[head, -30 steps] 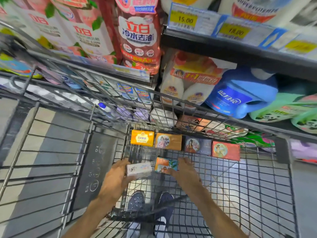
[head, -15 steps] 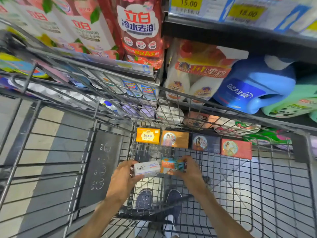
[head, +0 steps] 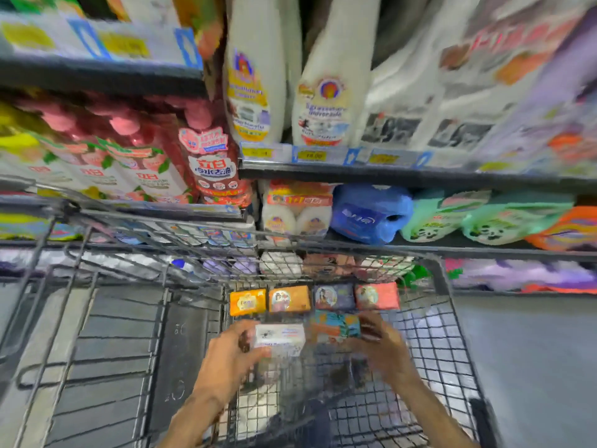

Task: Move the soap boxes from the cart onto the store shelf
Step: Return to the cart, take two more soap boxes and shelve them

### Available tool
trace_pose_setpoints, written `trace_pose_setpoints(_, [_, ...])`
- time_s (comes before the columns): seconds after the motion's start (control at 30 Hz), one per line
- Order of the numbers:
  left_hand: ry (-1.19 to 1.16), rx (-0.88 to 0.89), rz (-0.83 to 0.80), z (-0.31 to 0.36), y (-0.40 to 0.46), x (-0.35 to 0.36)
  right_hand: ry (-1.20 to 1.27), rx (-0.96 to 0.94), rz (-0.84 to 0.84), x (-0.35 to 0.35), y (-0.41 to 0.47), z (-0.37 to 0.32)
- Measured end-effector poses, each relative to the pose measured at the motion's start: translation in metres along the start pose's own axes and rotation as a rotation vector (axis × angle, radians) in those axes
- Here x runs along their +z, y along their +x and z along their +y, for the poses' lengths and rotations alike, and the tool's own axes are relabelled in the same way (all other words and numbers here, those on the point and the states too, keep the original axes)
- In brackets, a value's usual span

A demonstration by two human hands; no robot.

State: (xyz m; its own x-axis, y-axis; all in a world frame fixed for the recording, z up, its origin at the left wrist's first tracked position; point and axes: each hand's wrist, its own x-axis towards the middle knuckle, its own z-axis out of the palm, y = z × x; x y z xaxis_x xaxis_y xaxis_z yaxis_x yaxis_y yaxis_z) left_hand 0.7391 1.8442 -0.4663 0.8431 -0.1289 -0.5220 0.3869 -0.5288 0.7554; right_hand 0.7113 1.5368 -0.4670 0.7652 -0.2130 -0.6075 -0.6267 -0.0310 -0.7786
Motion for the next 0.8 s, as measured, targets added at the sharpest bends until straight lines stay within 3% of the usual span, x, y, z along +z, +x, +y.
trace_pose_setpoints(0.13, [-0.067, 0.114, -0.022, 0.090, -0.028, -0.005, -0.031, -0.125, 0.163, -0.063, -0.063, -0.041])
trace_pose_setpoints(0.3, [0.041, 0.390, -0.136, 0.231, -0.082, 0.007, -0.012, -0.290, 0.391, -0.150, -0.187, -0.100])
trace_pose_setpoints(0.43, [-0.058, 0.537, -0.262, 0.345, -0.137, 0.041, 0.043, -0.347, 0.527, -0.219, -0.286, -0.124])
trace_pose_setpoints(0.57, [0.057, 0.759, -0.354, 0.436, -0.190, 0.095, 0.152, -0.405, 0.691, -0.287, -0.372, -0.129])
trace_pose_setpoints(0.8, [0.092, 0.934, -0.587, 0.537, -0.276, 0.233, 0.241, -0.479, 0.949, -0.409, -0.490, -0.106])
